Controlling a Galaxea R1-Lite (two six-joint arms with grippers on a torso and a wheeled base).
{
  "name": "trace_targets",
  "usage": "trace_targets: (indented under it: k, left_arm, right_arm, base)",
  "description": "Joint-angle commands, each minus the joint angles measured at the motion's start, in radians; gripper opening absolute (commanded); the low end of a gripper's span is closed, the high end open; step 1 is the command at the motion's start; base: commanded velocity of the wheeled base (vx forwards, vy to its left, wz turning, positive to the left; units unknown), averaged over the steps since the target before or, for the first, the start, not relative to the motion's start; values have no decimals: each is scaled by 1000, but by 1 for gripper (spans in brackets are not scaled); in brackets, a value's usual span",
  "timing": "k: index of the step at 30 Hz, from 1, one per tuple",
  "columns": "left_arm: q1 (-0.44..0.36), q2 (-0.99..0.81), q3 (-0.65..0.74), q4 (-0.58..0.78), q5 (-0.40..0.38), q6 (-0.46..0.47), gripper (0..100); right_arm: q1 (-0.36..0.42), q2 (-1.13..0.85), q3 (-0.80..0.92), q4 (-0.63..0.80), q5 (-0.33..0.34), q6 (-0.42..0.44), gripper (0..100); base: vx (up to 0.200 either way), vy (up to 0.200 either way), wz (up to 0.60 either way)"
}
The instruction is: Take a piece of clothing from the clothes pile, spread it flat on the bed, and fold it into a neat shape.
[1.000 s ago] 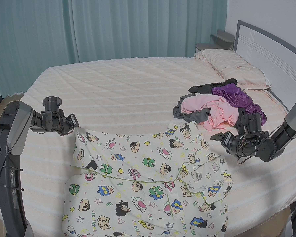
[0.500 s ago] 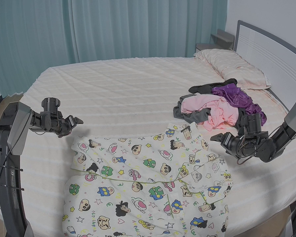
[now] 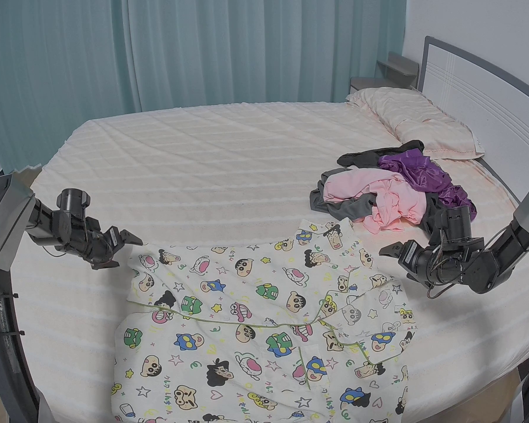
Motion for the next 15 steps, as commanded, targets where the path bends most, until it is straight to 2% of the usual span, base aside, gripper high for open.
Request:
trace_targets:
  k: [1, 6, 15]
  left_arm:
    - [14, -159, 290, -88, -73, 108, 100]
    - [9, -169, 410, -165, -81, 122, 100]
    - [-4, -145, 478, -236, -116, 131, 100]
  right_arm:
    - [-4, -37, 51, -2, 2, 3, 100]
    - [-1, -49, 62, -20, 2, 4, 100]
    - [2, -47, 62, -29, 2, 4, 100]
  base:
    - [0, 0, 0]
    - [0, 0, 0]
    - [0, 0, 0]
